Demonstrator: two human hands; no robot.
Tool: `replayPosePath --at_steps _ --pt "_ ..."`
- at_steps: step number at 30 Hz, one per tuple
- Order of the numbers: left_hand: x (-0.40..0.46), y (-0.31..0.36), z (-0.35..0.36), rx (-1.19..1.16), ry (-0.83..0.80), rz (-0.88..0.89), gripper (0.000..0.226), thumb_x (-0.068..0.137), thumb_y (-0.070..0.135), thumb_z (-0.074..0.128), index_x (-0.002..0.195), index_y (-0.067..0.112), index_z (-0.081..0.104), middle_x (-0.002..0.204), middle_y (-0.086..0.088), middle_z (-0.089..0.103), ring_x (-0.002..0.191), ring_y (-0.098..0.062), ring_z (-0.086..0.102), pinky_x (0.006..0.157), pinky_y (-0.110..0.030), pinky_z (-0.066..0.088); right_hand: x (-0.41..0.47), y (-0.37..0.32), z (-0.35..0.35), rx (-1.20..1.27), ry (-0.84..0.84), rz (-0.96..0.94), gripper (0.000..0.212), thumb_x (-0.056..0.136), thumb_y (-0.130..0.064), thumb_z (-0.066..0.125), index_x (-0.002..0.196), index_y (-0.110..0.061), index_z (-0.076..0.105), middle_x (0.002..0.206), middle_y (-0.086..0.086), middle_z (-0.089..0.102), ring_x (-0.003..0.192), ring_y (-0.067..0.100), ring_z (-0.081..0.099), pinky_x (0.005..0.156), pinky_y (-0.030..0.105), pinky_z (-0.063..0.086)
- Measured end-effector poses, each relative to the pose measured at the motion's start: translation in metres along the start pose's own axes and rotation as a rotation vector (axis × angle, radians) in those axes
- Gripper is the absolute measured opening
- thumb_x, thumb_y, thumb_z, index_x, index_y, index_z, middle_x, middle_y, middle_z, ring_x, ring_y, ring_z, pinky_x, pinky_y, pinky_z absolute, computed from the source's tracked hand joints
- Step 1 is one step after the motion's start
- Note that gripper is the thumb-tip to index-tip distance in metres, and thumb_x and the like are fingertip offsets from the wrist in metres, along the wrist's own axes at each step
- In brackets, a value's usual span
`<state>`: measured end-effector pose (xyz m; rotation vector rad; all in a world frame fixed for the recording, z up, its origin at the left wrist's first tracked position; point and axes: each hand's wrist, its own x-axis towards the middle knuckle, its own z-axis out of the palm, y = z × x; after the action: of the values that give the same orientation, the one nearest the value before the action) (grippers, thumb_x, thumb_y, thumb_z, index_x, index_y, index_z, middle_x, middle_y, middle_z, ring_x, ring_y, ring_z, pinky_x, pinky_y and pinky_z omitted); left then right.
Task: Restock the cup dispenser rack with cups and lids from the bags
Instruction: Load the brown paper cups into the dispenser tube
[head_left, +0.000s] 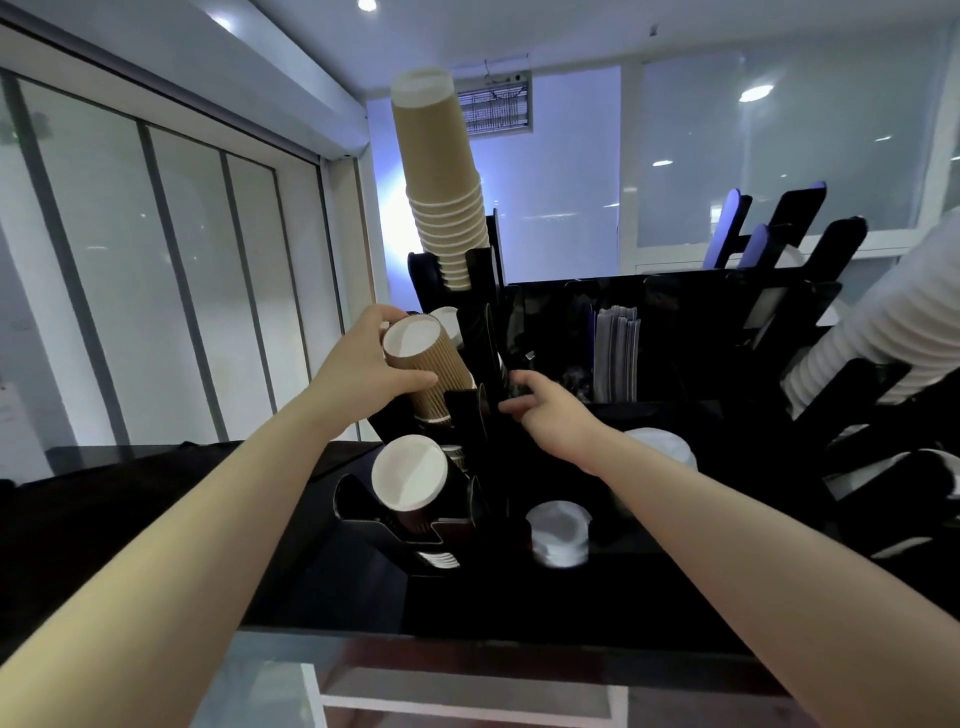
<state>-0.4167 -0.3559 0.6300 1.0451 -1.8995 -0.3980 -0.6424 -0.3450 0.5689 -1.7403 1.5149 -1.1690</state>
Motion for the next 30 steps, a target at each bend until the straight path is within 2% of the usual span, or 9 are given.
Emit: replayPosePath --at_steps 4,9,13,17,20,22,26,28,30 --pt "0.002 0.004 0.01 0.179 -0.083 0.071 0.061 0.074 0.019 0.079 0.118 0.032 0.04 0.11 0.01 0.053 0.097 -0.016 0.055 0.07 -0.022 0.04 -0.008 0.001 -0.01 -0.033 -0.01 -0.004 0.062 0.087 0.011 0.036 0.144 -0.014 0.036 0.125 0.011 0.06 0.106 0.014 0.055 0.079 0.016 0.046" --pt "0.002 0.006 0.005 0.29 -0.074 0.08 0.065 0.071 0.021 0.081 0.124 0.03 0.043 0.115 0.009 0.057 0.1 -0.017 0.056 0.083 -0.033 0.045 -0.018 0.004 -0.009 0.001 0.01 -0.003 0.054 0.088 0.014 0.036 0.137 -0.008 0.044 0.123 0.02 0.059 0.116 0.031 0.056 0.091 0.029 0.046" --pt "-0.007 0.005 0.008 0.318 -0.068 0.068 0.074 0.075 0.023 0.078 0.135 0.036 0.036 0.122 0.006 0.057 0.093 -0.019 0.061 0.086 -0.038 0.049 -0.024 0.002 -0.008 -0.023 -0.017 -0.008 0.052 0.089 0.012 0.04 0.137 -0.007 0.045 0.126 0.016 0.059 0.101 0.025 0.06 0.075 0.02 0.047" --pt "-0.02 0.003 0.008 0.357 -0.098 0.075 0.091 0.079 0.027 0.075 0.148 0.038 0.018 0.144 0.006 0.044 0.093 -0.011 0.057 0.081 -0.028 0.043 -0.035 -0.002 -0.011 -0.064 -0.033 -0.054 0.051 0.088 0.005 0.049 0.136 -0.012 0.049 0.126 0.007 0.06 0.114 0.018 0.058 0.095 0.026 0.046" --pt "-0.033 0.008 0.002 0.386 -0.012 0.128 0.086 0.082 0.031 0.071 0.15 0.033 0.018 0.154 0.007 0.029 0.126 -0.011 0.043 0.097 -0.023 0.03 -0.05 -0.007 -0.018 -0.103 -0.032 -0.108 0.048 0.087 0.003 0.051 0.132 -0.014 0.054 0.126 0.001 0.062 0.12 0.01 0.055 0.105 0.027 0.041" --pt "-0.044 0.018 -0.002 0.398 0.049 0.173 0.078 0.085 0.032 0.067 0.149 0.03 0.022 0.154 0.007 0.03 0.138 -0.013 0.031 0.1 -0.023 0.023 -0.063 -0.012 -0.022 -0.106 -0.022 -0.134 0.044 0.088 0.002 0.052 0.128 -0.014 0.058 0.126 -0.002 0.063 0.119 0.006 0.055 0.103 0.021 0.04" --pt "-0.072 0.051 -0.006 0.366 0.09 0.263 0.068 0.089 0.03 0.063 0.147 0.031 0.029 0.149 0.012 0.038 0.136 -0.011 0.035 0.099 -0.021 0.025 -0.095 -0.026 -0.031 -0.125 0.002 -0.185 0.036 0.091 -0.006 0.054 0.123 -0.018 0.062 0.123 -0.007 0.064 0.111 -0.004 0.055 0.094 0.01 0.038" --pt "-0.089 0.066 -0.004 0.334 0.074 0.315 0.066 0.09 0.029 0.063 0.147 0.034 0.03 0.145 0.022 0.034 0.134 0.001 0.03 0.102 -0.017 0.023 -0.113 -0.034 -0.036 -0.129 0.018 -0.207 0.034 0.092 -0.011 0.055 0.124 -0.02 0.062 0.122 -0.01 0.064 0.113 -0.004 0.054 0.099 0.014 0.038" --pt "-0.107 0.076 0.002 0.309 0.059 0.359 0.064 0.089 0.029 0.062 0.146 0.036 0.032 0.136 0.031 0.029 0.123 0.018 0.022 0.098 -0.005 0.019 -0.133 -0.041 -0.04 -0.137 0.026 -0.224 0.032 0.093 -0.014 0.056 0.123 -0.022 0.063 0.121 -0.012 0.065 0.115 -0.003 0.054 0.101 0.018 0.039"
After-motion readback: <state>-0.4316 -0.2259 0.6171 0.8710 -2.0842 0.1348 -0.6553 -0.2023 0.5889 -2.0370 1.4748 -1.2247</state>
